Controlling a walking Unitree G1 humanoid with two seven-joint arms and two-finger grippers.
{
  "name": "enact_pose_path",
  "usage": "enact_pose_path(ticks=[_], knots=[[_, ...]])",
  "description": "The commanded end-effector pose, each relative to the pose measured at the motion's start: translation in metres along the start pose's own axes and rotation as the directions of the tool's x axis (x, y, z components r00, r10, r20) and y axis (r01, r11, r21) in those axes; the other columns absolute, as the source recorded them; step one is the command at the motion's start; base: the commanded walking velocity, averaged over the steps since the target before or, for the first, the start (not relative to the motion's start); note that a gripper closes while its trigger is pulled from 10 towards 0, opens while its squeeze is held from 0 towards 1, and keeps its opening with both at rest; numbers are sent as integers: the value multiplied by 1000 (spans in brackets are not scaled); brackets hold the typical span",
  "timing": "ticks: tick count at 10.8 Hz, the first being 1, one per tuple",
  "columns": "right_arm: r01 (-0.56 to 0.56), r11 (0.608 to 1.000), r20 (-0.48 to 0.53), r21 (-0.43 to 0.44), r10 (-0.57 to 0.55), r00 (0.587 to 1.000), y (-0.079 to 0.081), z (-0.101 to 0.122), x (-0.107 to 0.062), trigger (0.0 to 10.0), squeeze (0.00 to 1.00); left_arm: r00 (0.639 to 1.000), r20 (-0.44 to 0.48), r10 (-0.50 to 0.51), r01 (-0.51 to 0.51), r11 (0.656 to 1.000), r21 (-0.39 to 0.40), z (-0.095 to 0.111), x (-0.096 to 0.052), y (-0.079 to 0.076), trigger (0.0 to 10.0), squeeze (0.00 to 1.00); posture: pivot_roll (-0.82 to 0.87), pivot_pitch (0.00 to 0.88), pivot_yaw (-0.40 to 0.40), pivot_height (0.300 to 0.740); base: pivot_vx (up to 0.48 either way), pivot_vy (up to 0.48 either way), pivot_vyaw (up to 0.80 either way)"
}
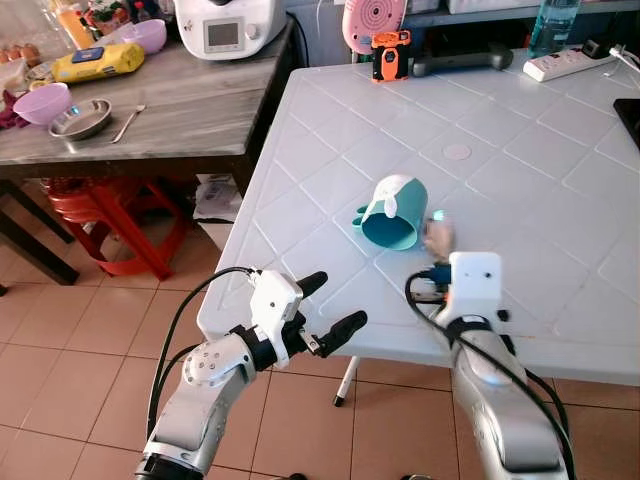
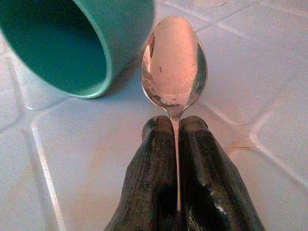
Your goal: Setting the table
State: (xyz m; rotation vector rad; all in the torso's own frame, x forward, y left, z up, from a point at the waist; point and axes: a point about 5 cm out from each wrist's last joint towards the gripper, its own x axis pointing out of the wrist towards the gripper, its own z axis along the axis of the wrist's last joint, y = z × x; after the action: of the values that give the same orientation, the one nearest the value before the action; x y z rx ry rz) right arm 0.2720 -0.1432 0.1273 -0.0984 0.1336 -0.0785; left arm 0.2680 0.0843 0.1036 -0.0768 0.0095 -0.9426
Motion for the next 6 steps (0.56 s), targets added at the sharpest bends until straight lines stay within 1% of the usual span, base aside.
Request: enact_pose_path(ticks=[1,2,3,4,6], knots=[[-5,999,22,36,4,1000,-1,2,-4,10000,0,1000,-11,16,-16,1000,10,0,-1,4,10000,0,-138,120,178,740,0,0,0],[-7,1000,116,13,6,993,-2,13,-6,10000,0,1000,-9,16,-16,1000,10,0,-1,4,10000,0,-139,117,177,740,0,0,0],[-10,1000,182,0,10,983,0,24,-7,10000,0,1000,-7,17,-17,1000,10,0,0,4,10000,0,-138,114,176,740,0,0,0],[-2,1000,220,-17,6,976,0,29,-7,10000,0,1000,-6,21,-21,1000,12,0,0,4,10000,0,-138,112,174,740,0,0,0],[12,1000,280,-14,-8,960,-3,41,-4,10000,0,991,3,133,-133,990,37,3,3,14,10000,0,-138,111,168,740,0,0,0]])
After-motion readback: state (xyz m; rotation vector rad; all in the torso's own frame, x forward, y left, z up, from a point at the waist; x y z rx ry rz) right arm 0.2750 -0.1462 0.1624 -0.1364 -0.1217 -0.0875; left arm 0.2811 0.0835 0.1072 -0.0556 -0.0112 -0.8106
